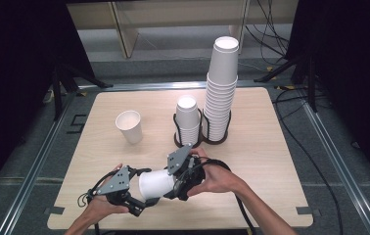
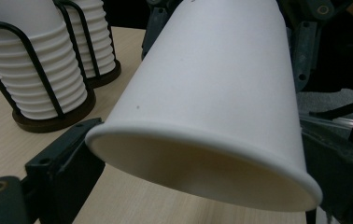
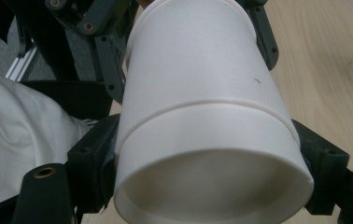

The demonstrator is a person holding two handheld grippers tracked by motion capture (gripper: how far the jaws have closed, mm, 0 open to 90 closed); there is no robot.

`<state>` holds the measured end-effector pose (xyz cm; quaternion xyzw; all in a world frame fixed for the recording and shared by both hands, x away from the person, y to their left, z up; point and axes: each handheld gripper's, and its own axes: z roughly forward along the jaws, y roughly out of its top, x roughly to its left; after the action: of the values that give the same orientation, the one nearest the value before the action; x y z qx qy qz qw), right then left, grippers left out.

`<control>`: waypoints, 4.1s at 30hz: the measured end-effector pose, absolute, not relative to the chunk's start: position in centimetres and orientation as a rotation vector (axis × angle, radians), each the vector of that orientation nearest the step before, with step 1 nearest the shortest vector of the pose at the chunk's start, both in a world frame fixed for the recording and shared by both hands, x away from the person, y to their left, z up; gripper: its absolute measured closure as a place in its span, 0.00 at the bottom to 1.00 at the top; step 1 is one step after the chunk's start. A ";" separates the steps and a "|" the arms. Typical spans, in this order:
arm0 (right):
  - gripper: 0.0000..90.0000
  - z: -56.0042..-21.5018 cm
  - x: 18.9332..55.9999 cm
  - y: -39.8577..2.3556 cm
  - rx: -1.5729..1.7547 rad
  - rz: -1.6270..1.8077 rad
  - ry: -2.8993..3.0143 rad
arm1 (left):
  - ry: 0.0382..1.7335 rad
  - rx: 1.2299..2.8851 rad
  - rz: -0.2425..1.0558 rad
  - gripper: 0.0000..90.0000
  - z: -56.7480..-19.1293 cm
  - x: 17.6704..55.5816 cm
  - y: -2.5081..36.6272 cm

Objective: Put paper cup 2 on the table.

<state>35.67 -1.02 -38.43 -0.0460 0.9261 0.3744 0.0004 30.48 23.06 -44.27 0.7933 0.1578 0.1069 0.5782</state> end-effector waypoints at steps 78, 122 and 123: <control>0.26 -40.5 36.4 -2.9 -0.047 1.634 2.858 | 0.316 1.723 0.223 0.15 -43.3 30.2 23.9; 0.19 -41.5 34.2 1.4 -0.197 1.013 2.894 | 0.284 2.095 0.342 0.14 -43.4 29.4 22.2; 0.19 -41.5 34.2 1.4 -0.190 1.010 2.894 | 0.282 2.095 0.341 0.14 -43.4 29.4 22.2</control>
<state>34.22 1.41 -41.49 -0.0618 0.9417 0.3287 0.0353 29.37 22.15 -43.39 0.8586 0.1158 0.1398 0.4794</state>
